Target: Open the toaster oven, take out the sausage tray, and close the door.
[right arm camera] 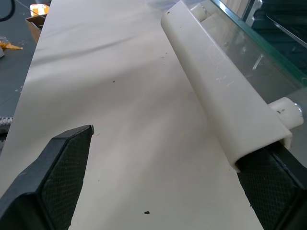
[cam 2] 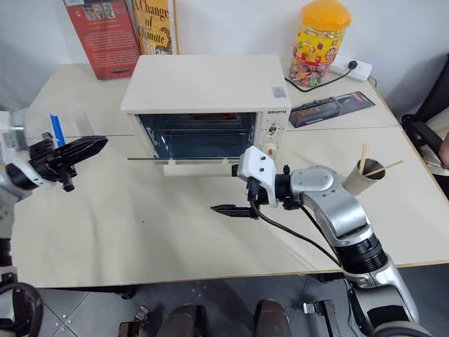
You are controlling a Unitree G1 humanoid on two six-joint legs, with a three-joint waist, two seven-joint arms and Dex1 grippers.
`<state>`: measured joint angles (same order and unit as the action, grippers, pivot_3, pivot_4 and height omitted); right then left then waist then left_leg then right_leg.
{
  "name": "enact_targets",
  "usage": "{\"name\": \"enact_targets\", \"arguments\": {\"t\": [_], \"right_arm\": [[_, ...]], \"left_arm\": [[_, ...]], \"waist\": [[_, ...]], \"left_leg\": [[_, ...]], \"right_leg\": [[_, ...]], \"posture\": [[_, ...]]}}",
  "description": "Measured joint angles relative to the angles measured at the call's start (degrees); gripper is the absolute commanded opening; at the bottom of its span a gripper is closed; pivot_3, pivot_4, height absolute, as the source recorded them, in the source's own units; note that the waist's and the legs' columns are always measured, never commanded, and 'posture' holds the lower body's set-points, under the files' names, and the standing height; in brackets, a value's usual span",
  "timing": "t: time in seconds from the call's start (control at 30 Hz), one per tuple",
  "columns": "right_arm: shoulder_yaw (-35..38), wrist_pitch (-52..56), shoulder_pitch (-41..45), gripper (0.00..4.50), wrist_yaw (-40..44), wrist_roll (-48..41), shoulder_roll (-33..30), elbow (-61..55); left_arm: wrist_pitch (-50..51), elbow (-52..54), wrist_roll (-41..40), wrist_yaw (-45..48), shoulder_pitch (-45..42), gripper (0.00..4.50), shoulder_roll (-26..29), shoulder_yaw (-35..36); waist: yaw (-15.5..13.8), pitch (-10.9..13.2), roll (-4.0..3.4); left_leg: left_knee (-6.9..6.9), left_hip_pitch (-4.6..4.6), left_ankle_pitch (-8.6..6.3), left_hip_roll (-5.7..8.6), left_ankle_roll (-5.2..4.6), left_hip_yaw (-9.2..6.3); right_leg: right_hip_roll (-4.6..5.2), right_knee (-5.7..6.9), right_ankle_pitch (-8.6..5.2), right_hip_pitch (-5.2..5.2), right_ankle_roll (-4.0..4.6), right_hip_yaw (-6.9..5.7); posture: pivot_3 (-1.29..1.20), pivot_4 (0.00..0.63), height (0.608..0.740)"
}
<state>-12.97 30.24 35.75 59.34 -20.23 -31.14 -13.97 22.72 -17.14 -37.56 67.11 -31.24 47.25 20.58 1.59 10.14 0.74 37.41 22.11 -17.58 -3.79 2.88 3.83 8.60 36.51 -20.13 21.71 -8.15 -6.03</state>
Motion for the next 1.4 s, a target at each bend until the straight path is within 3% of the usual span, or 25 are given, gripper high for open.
{"name": "enact_targets", "arguments": {"t": [0.23,0.53,0.7,0.8,0.9,1.03,1.13,1.4], "right_arm": [[0.43,1.99,-4.6,4.5,-3.19,-0.01,-1.13,-2.13],[1.43,6.43,-8.07,4.5,-8.53,0.14,-3.97,-5.48],[4.92,10.38,-14.02,4.5,-8.02,-0.95,-10.95,-10.56],[9.53,12.29,-19.99,4.5,-5.56,-1.19,-20.84,-13.87],[12.2,11.71,-20.39,4.5,-6.07,-0.34,-22.72,-13.68],[12.65,10.79,-16.71,4.5,-8.09,0.23,-21.66,-12.66],[10.76,9.54,-7.33,4.5,-11.69,1.38,-15.58,-10.78],[-2.41,5.53,3.36,4.5,-17.18,9.44,-2.72,-4.96]], "left_arm": [[-1.09,-5.61,4.04,3.25,-6.01,0.02,-3.38,-7.4],[-2.81,-10.27,7.17,6.19,-10.09,0.02,-5.31,-10.52],[-2.77,-10.54,9.16,8.98,-10.52,0.02,-5.84,-13.73],[-3.96,-10.34,11.65,11.23,-9.05,0.02,-5.79,-16.34],[-6.21,-10.32,13.66,12.06,-8.06,0.02,-6.08,-18.42],[-9.35,-10.19,15.82,12.48,-6.93,0.02,-6.35,-19.61],[-12.76,-10.04,18.78,10.08,-6.45,0.02,-8.0,-20.85],[-17.75,-6.44,21.3,7.16,-2.47,0.02,-8.57,-21.08]], "waist": [[-0.03,0.0,0.02],[-0.08,0.01,0.04],[-1.0,0.03,0.07],[-1.68,0.04,0.09],[-1.45,0.05,0.1],[-1.38,0.05,0.1],[-1.4,0.05,0.09],[-1.36,0.05,0.1]], "left_leg": [[0.05,0.03,0.0,0.01,0.0,0.0],[0.16,0.06,-0.01,0.01,-0.01,0.0],[0.26,0.16,-0.06,0.01,-0.08,-0.03],[0.4,0.19,-0.1,0.01,-0.11,-0.01],[0.52,0.18,-0.09,0.0,-0.1,0.03],[0.63,0.19,-0.09,0.0,-0.11,0.07],[0.66,0.18,-0.08,-0.01,-0.11,0.07],[0.64,0.21,-0.12,-0.02,-0.13,0.04]], "right_leg": [[0.0,0.02,0.0,0.0,0.0,0.0],[0.0,0.04,0.0,0.0,0.0,-0.01],[0.0,-0.01,0.01,-0.01,-0.01,-0.01],[0.0,-0.04,0.01,-0.03,-0.02,0.0],[-0.01,0.0,0.0,-0.05,-0.01,0.03],[0.0,0.03,0.0,-0.05,-0.01,0.08],[0.0,0.11,0.01,-0.04,0.0,0.1],[0.01,0.3,0.02,0.05,-0.02,0.06]], "posture": [[0.0,0.15,0.74],[0.0,0.15,0.74],[0.0,0.15,0.74],[0.0,0.15,0.74],[0.0,0.15,0.74],[0.0,0.15,0.74],[0.0,0.15,0.74],[0.0,0.15,0.74]]}}
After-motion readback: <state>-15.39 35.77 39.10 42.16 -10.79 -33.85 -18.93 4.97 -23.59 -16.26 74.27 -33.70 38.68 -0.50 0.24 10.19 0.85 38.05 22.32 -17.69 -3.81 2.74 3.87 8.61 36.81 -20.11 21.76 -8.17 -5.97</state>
